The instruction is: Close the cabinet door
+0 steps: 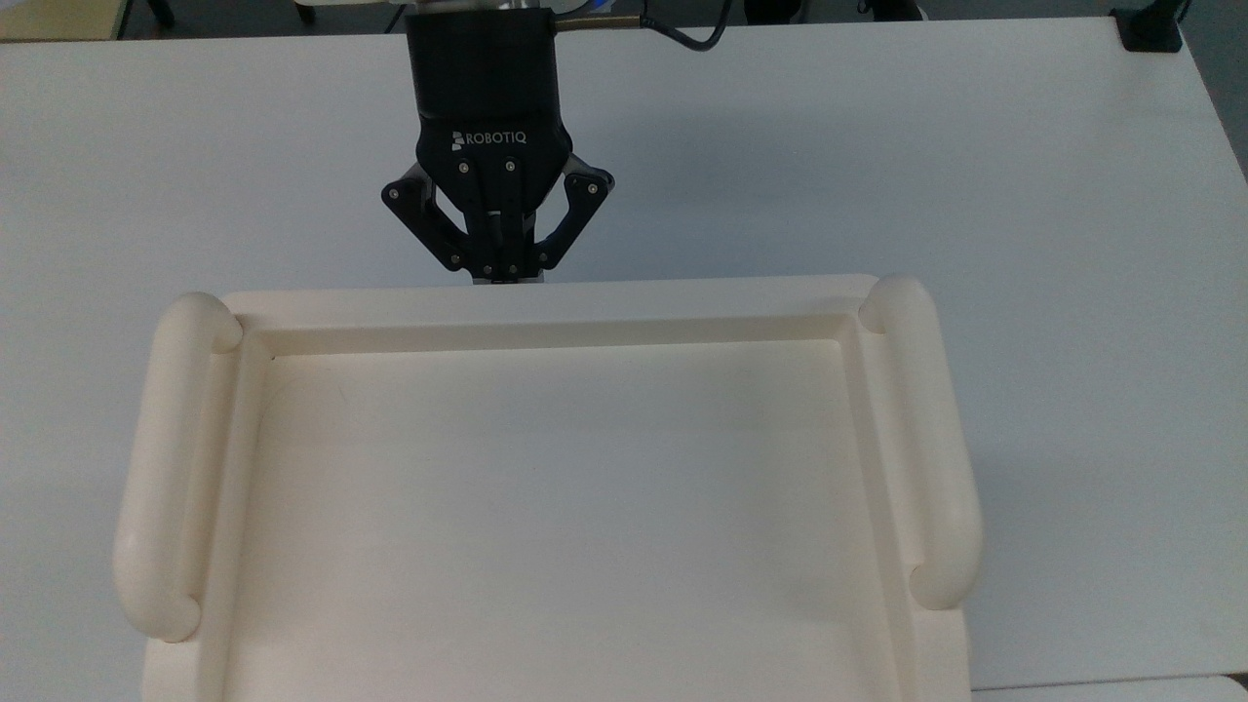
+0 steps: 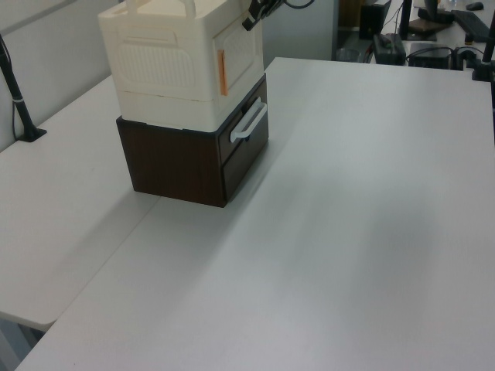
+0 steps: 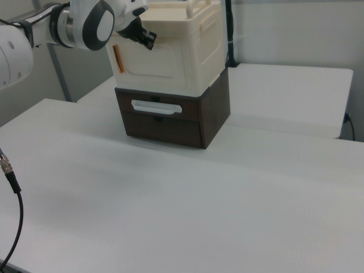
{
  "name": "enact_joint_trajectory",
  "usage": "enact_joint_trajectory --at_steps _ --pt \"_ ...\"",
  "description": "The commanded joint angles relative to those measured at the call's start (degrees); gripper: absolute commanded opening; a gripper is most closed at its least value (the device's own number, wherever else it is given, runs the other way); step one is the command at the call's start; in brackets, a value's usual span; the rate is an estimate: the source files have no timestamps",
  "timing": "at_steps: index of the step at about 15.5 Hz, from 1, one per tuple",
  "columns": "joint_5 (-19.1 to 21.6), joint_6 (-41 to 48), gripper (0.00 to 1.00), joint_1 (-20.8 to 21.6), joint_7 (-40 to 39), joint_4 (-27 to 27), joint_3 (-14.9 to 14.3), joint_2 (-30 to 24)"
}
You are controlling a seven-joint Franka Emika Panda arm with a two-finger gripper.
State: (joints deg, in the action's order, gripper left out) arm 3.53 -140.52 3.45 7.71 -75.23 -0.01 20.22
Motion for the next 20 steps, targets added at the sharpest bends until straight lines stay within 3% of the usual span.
enact_joint_trajectory --at_steps 1,5,11,18,20 --pt "-0.6 -1.7 0.03 0.6 -0.6 -0.5 -0.6 -0.4" --pt "-1.4 -6.9 0.02 0.7 -0.8 -1.0 -0.6 -0.4" --pt "-1.5 -4.8 0.01 0.3 -5.5 -4.6 -0.9 -2.3" --pt "-1.9 22.8 0.00 0.2 -13.1 -6.0 -1.7 -7.4" --pt "-4.4 30.4 0.00 0.7 -13.1 -6.2 -1.7 -8.7"
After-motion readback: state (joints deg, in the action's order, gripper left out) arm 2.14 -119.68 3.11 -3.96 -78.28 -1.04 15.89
